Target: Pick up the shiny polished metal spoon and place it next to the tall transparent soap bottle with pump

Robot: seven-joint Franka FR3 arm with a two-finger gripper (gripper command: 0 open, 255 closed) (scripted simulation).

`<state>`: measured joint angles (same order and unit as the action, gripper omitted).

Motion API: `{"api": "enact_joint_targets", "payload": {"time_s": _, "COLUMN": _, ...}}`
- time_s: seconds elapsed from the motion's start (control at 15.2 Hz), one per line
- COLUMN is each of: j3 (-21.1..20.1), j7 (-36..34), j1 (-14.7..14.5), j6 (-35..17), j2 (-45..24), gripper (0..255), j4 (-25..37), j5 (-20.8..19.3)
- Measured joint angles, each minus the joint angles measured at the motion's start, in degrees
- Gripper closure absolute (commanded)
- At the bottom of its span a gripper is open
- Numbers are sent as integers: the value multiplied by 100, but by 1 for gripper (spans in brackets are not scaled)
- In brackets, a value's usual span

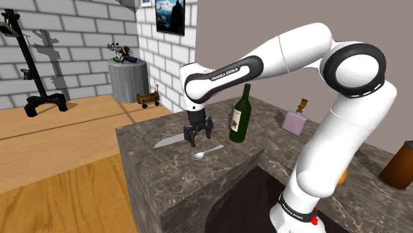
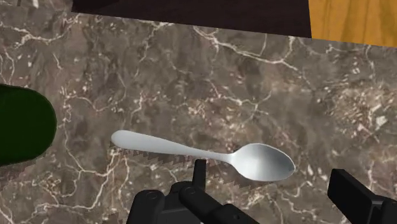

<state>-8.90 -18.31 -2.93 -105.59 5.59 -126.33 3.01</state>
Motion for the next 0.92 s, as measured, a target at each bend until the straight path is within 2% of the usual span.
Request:
{"api": "enact_joint_targets", "payload": {"time_s": 0.26, "j3": -52, "j7": -156, "j1": -35, "j6": -278, "j2": -841, "gripper": 0, "j4": 411, "j5": -139}}
{"api": "enact_joint_targets", "payload": {"time_s": 0.92, "j3": -73, "j7": -206, "j1": -64, "j6": -811, "j2": -1051, "gripper": 0, "j4": 70, "j5": -161}}
